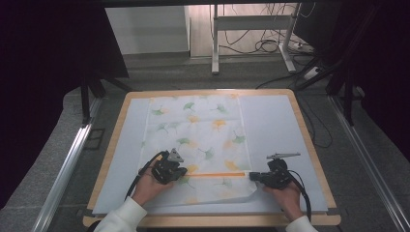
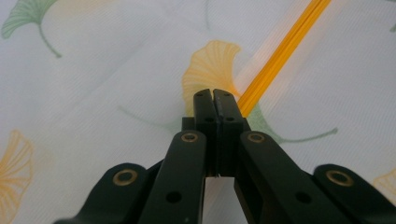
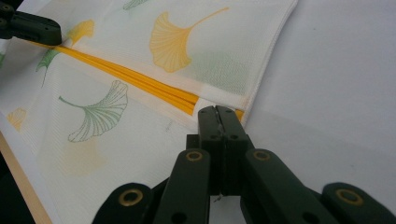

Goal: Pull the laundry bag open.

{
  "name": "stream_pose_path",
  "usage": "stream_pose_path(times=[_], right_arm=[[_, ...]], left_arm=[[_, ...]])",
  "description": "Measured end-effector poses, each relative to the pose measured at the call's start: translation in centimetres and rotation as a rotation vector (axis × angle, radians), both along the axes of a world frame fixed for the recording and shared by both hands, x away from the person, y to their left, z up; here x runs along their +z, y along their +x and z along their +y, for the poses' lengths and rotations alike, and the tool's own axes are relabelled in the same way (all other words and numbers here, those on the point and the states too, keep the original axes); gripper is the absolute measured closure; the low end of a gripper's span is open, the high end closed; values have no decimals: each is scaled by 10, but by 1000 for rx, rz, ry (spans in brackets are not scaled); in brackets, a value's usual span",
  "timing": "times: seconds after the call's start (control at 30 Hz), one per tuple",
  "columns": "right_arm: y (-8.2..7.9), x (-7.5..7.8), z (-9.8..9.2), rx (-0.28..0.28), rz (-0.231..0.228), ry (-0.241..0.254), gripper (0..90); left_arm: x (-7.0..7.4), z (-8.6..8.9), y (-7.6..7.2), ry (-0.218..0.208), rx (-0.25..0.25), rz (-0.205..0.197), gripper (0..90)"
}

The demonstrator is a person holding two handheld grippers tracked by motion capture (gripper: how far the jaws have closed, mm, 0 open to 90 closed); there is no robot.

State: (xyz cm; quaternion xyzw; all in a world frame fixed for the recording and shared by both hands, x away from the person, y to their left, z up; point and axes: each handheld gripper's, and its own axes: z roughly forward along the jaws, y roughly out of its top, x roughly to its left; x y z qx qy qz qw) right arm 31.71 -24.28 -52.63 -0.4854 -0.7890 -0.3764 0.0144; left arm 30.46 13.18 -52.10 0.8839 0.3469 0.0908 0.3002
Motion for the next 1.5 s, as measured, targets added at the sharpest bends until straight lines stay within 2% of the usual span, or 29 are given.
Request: stream_pose_path(times=[0.1, 0.37, 0.47, 0.7, 0.77, 0.8, 0.83, 0.93, 1.5], right_arm=[[0, 0, 0, -2, -3, 2, 893], [0, 0, 0, -2, -4, 3, 893], [0, 0, 0, 1, -6, 1, 893], [0, 0, 0, 1, -6, -2, 893], [0, 0, 0, 1, -8, -3, 893], [0, 0, 0, 0, -6, -2, 893], [0, 0, 0, 1, -6, -1, 893], [0, 0, 0, 2, -6, 0, 893], [0, 0, 0, 4, -8, -3, 893]], left_arm=[[0, 8, -1, 0, 20, 1, 900], [0, 16, -3, 15, 30, -3, 900], [-1, 23, -5, 9, 50, -2, 900], [-1, 32, -6, 12, 64, 0, 900], [-1, 35, -7, 19, 68, -3, 900], [-2, 37, -8, 41, 76, -10, 900], [-2, 38, -8, 45, 82, -13, 900], [-2, 41, -9, 33, 85, -7, 900], [-3, 57, -13, 33, 112, -3, 900]])
